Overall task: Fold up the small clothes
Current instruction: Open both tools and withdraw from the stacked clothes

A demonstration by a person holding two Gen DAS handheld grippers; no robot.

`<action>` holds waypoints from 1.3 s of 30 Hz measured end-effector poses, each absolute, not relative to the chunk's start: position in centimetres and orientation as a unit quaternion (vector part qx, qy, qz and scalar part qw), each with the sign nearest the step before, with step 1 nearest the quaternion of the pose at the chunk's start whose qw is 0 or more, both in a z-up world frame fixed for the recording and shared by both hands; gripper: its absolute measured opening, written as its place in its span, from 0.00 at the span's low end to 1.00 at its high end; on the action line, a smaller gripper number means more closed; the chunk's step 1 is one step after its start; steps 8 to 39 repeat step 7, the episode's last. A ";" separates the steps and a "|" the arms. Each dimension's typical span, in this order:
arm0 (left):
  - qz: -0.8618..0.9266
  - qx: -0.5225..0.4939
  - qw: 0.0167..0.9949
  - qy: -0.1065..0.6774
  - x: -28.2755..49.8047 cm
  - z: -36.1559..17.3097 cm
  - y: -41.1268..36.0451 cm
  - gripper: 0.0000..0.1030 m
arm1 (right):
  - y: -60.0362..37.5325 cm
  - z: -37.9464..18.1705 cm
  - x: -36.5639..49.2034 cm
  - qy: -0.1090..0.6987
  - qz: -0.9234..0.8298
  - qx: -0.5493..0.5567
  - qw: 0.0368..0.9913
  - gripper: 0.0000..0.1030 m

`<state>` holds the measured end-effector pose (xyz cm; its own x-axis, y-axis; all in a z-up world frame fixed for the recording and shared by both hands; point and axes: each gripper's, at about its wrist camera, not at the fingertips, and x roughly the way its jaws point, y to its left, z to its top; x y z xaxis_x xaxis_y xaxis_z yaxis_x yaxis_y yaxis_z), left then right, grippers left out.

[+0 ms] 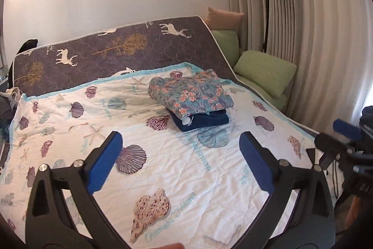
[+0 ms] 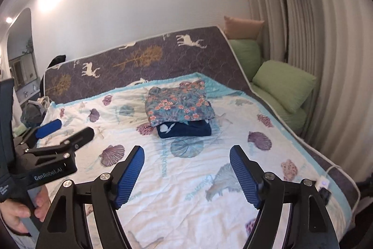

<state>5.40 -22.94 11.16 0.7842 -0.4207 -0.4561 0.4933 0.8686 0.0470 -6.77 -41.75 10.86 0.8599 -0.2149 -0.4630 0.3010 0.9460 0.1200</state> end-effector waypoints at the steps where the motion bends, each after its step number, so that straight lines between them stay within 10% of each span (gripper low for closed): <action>1: -0.244 0.082 0.941 0.219 5.2 11.3 -22.8 0.97 | -41.5 10.9 -7.3 0.226 -0.137 0.097 0.960 0.76; 39: -0.246 0.091 0.944 0.200 3.1 11.9 -22.3 0.97 | -40.4 10.8 -8.8 0.225 -0.154 0.111 0.956 0.77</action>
